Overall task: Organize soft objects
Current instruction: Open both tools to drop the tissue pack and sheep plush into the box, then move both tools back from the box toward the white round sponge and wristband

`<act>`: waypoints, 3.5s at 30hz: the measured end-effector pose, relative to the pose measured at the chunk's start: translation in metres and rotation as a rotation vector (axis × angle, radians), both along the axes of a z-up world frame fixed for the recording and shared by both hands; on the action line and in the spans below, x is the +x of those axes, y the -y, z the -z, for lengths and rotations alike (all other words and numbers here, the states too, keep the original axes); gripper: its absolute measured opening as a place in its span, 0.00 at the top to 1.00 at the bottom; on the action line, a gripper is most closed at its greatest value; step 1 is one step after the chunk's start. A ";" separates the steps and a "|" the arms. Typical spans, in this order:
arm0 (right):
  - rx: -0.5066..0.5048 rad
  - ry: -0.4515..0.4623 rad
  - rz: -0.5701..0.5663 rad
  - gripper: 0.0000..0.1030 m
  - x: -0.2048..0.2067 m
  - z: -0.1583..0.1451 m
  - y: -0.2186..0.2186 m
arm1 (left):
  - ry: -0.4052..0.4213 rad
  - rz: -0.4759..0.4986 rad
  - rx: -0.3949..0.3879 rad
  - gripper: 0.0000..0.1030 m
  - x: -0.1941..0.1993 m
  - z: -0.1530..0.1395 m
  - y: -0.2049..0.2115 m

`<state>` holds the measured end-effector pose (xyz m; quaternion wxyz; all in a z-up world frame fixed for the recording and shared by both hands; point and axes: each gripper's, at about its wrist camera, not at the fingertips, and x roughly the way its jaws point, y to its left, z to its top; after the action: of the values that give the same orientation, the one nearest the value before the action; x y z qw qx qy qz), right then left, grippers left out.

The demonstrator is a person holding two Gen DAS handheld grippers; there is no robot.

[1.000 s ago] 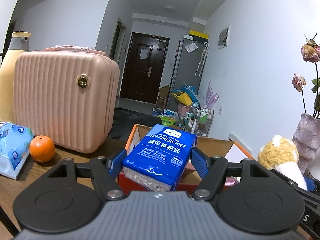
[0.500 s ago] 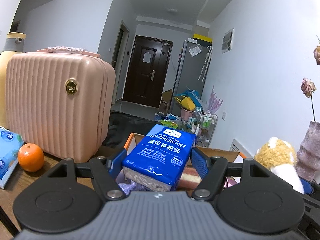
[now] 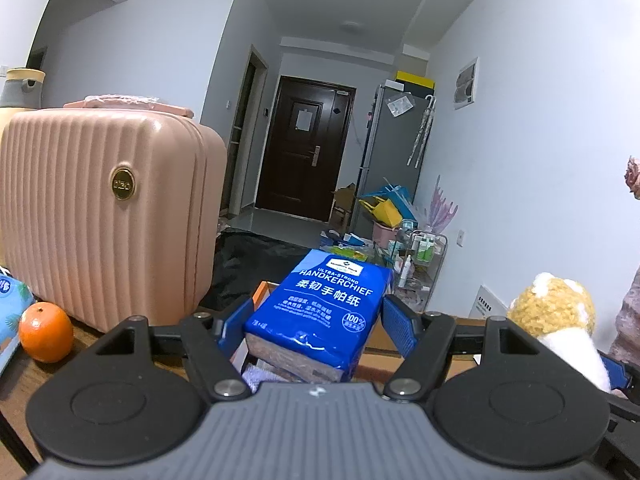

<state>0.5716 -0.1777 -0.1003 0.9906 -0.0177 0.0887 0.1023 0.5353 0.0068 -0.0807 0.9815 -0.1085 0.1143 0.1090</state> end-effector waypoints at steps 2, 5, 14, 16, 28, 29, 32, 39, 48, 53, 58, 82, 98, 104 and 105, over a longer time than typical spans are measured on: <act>-0.006 -0.004 -0.001 0.52 0.004 0.000 -0.003 | -0.001 -0.006 0.000 0.32 0.005 0.000 0.000; -0.017 -0.013 -0.003 0.52 0.010 0.001 -0.007 | -0.003 -0.012 -0.002 0.42 0.013 0.000 -0.002; -0.038 -0.047 0.002 0.52 0.027 0.004 -0.016 | -0.024 -0.003 -0.008 0.45 0.035 0.003 -0.004; -0.038 -0.065 0.005 0.52 0.032 0.006 -0.015 | -0.034 -0.003 -0.013 0.45 0.039 0.005 -0.005; -0.026 -0.145 0.059 0.07 0.042 0.009 -0.009 | -0.040 -0.018 -0.048 0.00 0.037 0.007 -0.012; -0.023 -0.152 0.064 0.03 0.042 0.010 -0.009 | -0.042 -0.019 -0.054 0.00 0.037 0.006 -0.013; -0.014 -0.175 0.076 0.00 0.044 0.012 -0.007 | -0.043 -0.046 -0.059 0.00 0.035 0.006 -0.014; -0.022 -0.185 0.073 0.00 0.038 0.014 -0.004 | -0.045 -0.037 -0.057 0.00 0.031 0.005 -0.012; -0.041 -0.175 0.060 0.00 0.022 0.013 -0.001 | -0.051 -0.039 -0.047 0.00 0.022 0.006 -0.011; -0.048 -0.172 0.053 0.00 0.009 0.012 0.007 | -0.053 -0.038 -0.038 0.00 0.012 0.007 -0.012; -0.049 -0.178 0.048 0.00 -0.004 0.014 0.014 | -0.055 -0.032 -0.018 0.00 0.000 0.008 -0.011; -0.079 -0.231 0.041 0.00 -0.094 0.030 0.055 | -0.097 0.018 0.024 0.00 -0.084 0.017 -0.006; -0.077 -0.291 0.057 0.00 -0.139 0.042 0.077 | -0.146 0.065 0.040 0.00 -0.134 0.024 0.002; -0.072 -0.305 0.057 0.00 -0.152 0.045 0.083 | -0.191 0.101 0.051 0.00 -0.148 0.030 0.008; -0.070 -0.306 0.057 0.00 -0.154 0.045 0.084 | -0.200 0.106 0.052 0.00 -0.149 0.031 0.009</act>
<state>0.4181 -0.2615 -0.1451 0.9668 -0.0340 0.2426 0.0725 0.3858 -0.0023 -0.1120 0.9721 -0.0652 0.2142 0.0703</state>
